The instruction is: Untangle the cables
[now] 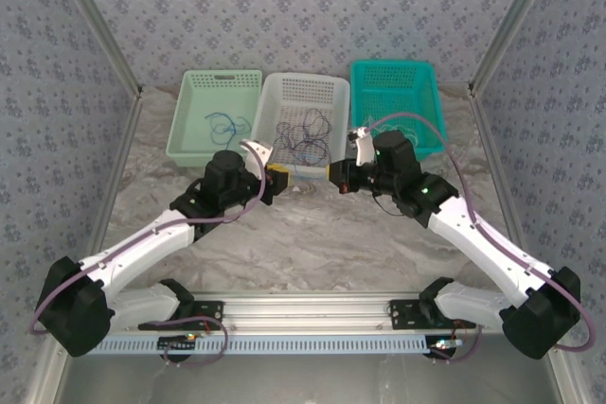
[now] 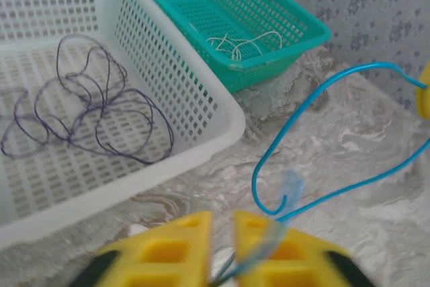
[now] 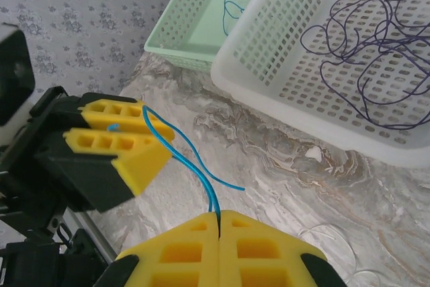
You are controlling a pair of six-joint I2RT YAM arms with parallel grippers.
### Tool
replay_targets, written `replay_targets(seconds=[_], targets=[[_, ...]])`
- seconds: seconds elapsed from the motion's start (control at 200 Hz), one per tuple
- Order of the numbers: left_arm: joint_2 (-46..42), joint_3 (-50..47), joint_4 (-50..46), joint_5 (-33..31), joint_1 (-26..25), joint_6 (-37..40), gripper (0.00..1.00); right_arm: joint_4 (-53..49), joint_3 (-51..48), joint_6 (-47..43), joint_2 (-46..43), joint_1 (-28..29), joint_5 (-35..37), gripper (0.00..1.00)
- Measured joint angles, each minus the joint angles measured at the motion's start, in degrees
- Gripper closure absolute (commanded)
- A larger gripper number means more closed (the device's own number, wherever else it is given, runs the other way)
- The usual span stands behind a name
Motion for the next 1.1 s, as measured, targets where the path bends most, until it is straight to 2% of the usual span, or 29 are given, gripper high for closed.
replay_targets(seconds=[0.035, 0.09, 0.155, 0.23, 0.275, 0.44, 0.65, 0.904, 1.099], targets=[[0.00, 0.02, 0.09, 0.13, -0.02, 0.17, 1.00, 0.13, -0.22, 0.15, 0.00, 0.00, 0.00, 0.91], [0.00, 0.02, -0.11, 0.61, -0.15, 0.63, 1.00, 0.46, -0.66, 0.61, -0.02, -0.02, 0.07, 0.71], [0.00, 0.44, -1.33, 1.77, -0.24, 1.11, 1.00, 0.79, -1.22, 0.90, -0.07, -0.02, 0.50, 0.54], [0.00, 1.90, -4.33, 3.63, -0.24, 2.34, 1.00, 0.66, -1.88, 1.29, -0.07, -0.33, 1.31, 0.40], [0.00, 3.26, -6.64, 4.92, -0.24, 3.34, 1.00, 0.31, -2.05, 0.70, -0.07, -0.83, 1.40, 0.36], [0.04, 8.41, -15.87, 8.85, -0.24, 7.61, 1.00, -1.31, -2.34, -0.15, 0.07, -4.48, 0.33, 0.33], [1.31, 10.36, -23.85, 11.96, -0.59, 12.35, 1.00, -3.72, -2.34, -0.26, 4.37, -6.38, -6.95, 0.32], [4.39, 13.86, -30.93, 12.31, -2.62, 18.84, 1.00, -4.37, -3.91, 2.97, 13.53, -8.17, -17.88, 0.34], [5.25, 15.26, -32.44, 11.47, -3.69, 21.46, 1.00, -5.33, -2.95, 3.17, 17.00, -6.03, -23.45, 0.35]])
